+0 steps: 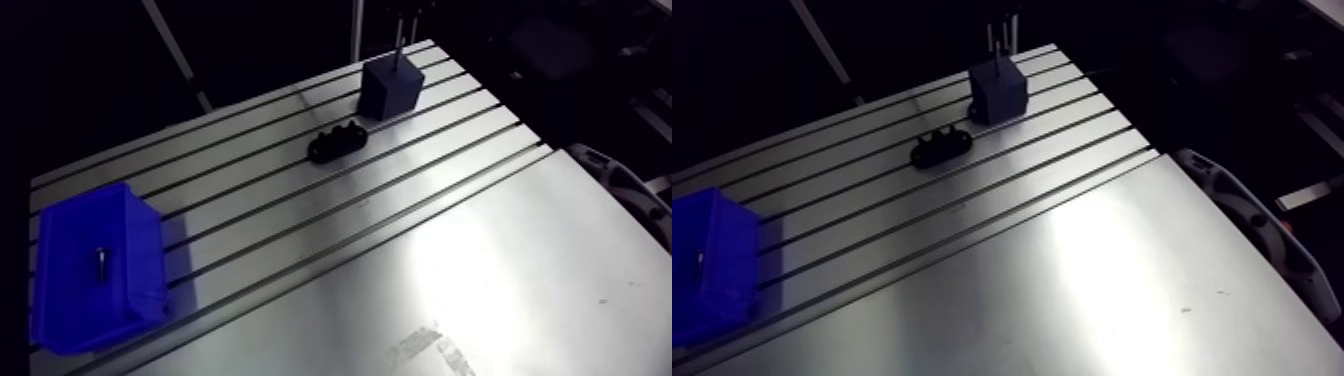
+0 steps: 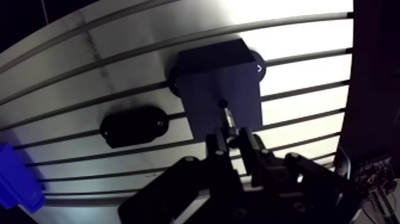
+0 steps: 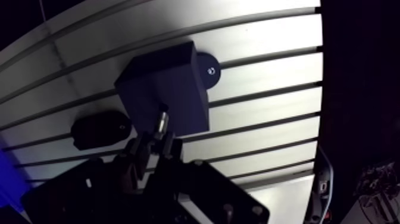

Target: Pick up the M10 bolt and insert it into the hole until fully seated.

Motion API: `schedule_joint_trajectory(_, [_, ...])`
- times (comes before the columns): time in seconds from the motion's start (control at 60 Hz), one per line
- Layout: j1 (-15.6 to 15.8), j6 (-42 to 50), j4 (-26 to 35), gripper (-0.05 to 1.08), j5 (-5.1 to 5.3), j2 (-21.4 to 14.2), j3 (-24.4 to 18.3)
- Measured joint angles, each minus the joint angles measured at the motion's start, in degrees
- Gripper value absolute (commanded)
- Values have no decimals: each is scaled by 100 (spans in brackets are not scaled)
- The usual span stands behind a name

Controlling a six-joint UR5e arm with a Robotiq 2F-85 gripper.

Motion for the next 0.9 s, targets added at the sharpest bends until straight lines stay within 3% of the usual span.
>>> schedule_joint_trajectory(0.9, [0,2,-7,108,20,-1,20])
